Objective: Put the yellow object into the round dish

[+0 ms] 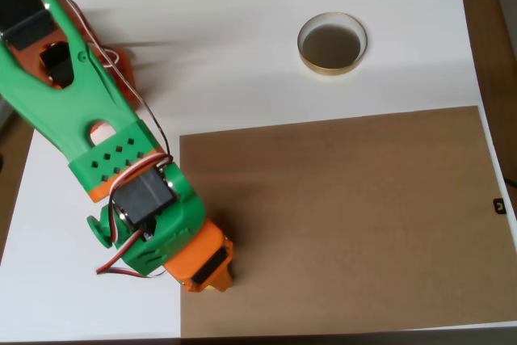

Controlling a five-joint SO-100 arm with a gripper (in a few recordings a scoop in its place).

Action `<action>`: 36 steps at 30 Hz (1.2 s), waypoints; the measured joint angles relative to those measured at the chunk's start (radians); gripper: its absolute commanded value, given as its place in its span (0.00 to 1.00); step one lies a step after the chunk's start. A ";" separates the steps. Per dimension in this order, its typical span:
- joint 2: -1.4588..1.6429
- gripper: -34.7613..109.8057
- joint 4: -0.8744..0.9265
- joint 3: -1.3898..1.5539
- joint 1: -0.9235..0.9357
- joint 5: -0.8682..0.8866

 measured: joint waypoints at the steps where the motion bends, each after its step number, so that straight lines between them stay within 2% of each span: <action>1: 0.000 0.24 0.000 0.000 0.000 0.000; 9: 0.080 0.24 -0.006 0.040 -0.003 0.000; 22: 0.563 0.24 0.048 0.270 -0.132 -0.031; 36: 1.057 0.24 0.120 0.561 -0.186 -0.058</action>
